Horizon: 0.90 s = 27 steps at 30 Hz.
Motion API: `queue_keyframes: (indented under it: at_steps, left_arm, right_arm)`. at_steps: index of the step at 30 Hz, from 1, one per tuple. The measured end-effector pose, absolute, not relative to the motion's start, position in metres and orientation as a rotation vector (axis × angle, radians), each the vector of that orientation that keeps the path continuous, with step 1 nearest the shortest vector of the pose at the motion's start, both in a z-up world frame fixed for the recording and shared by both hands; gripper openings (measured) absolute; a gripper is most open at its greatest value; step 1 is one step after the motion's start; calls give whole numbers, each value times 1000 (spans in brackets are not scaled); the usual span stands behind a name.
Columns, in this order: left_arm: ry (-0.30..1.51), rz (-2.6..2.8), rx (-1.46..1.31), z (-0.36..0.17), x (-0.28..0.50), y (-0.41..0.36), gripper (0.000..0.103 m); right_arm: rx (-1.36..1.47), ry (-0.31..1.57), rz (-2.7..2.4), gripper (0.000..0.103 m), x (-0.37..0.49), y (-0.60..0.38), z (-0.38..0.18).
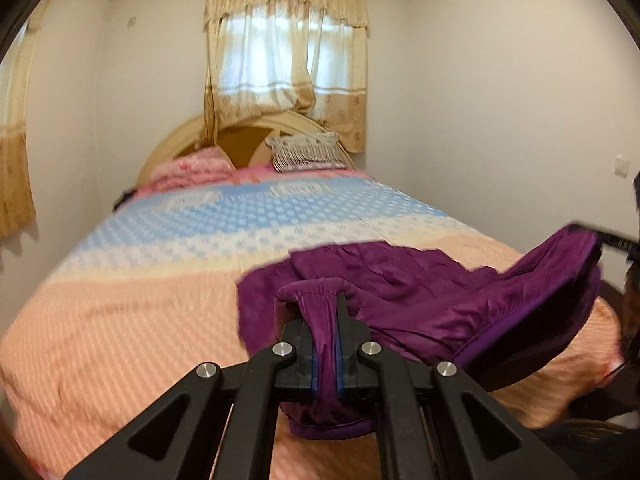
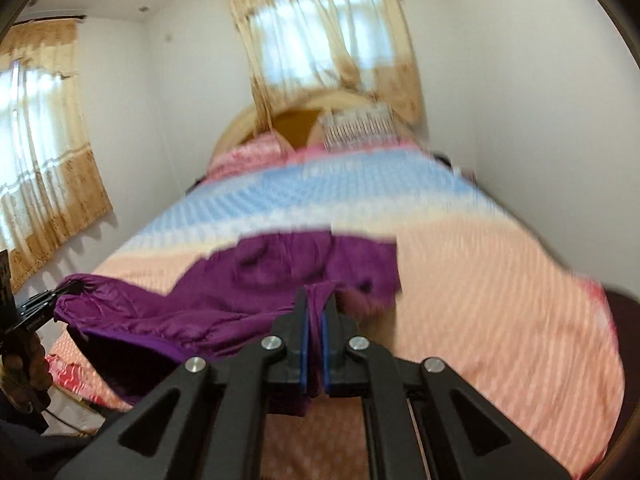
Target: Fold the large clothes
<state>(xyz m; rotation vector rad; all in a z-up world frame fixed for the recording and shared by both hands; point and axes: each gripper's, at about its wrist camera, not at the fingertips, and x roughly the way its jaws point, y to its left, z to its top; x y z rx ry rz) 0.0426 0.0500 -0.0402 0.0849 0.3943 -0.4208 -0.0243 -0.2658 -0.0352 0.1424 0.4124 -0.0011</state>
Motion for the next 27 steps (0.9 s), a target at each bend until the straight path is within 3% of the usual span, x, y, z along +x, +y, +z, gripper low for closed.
queue_keyframes:
  at_steps: [9,15,19,22,23,25,26,27]
  left_arm:
    - [443,-318,94,-84,227,12,9]
    - [561,-310,40,-107,310,2,28]
    - [600,-269,-23,-119,337,5,50]
    - [527,-150,-8,-123,335,5,85]
    - [494,-134,-7,-122,335,5,92]
    - [435,-76,21,-121,331,0,95]
    - [421,-56,41,-121,335,-3,95]
    - [413,-47,62,-121,336,-6,95]
  right_arm:
    - [191,408,-84,6,159,-321,-62]
    - [272,493,-139,6,227,-350,-95]
    - [288,544,-153,7,257,-358,-115]
    - [287,580,-154,9,272,-361,-132]
    - [290,592,-161,9,278,-363,-137]
    - [298,612,-169,18,289,-366,-144]
    - [299,616,-173,33,293,-366,-146]
    - [303,607,-184,59,298,-367,-146]
